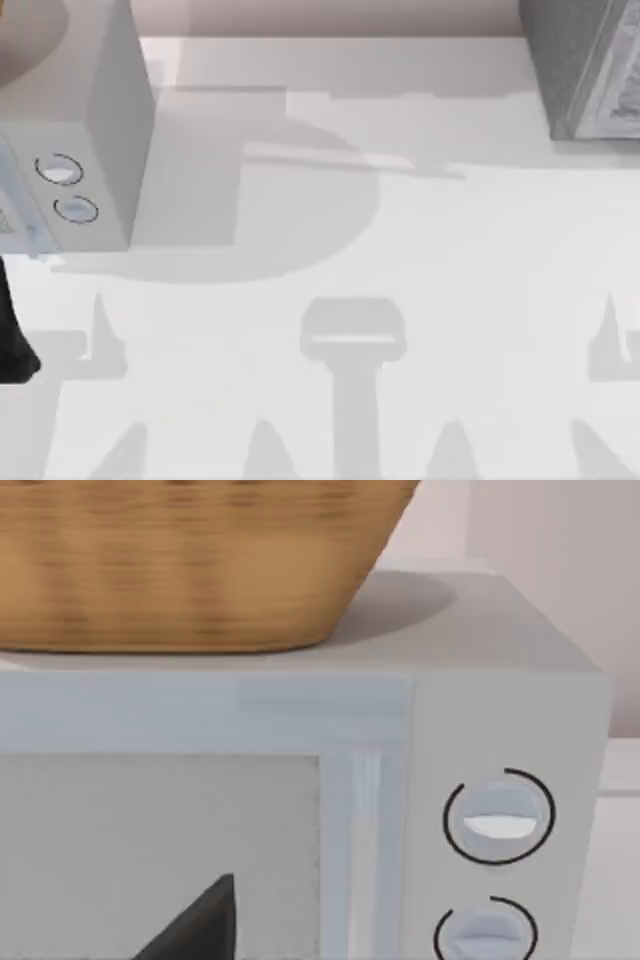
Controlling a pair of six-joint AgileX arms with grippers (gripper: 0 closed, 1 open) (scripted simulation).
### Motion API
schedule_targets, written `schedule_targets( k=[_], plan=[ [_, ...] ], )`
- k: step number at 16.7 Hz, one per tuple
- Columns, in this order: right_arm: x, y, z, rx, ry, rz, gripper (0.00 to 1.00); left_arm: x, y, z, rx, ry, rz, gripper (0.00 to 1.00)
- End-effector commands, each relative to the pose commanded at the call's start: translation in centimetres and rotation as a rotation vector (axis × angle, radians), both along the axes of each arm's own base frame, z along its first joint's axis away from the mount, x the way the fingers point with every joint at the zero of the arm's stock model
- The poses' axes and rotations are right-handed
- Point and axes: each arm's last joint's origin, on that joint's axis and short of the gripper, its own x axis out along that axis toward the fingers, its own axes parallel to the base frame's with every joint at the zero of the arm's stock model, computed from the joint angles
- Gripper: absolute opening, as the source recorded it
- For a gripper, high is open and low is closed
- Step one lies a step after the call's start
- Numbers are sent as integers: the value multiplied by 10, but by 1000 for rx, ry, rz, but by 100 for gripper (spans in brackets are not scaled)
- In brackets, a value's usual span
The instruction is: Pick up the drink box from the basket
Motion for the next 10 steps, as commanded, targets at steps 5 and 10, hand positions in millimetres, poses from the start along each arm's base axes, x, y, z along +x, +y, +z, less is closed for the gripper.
schedule_targets(
  k=[5, 10],
  plan=[
    [0, 0, 0, 0, 0, 0, 100, 2, 1, 9, 3, 13, -4, 100],
    [0, 0, 0, 0, 0, 0, 100, 20, 8, 57, 3, 11, -6, 100]
  ],
)
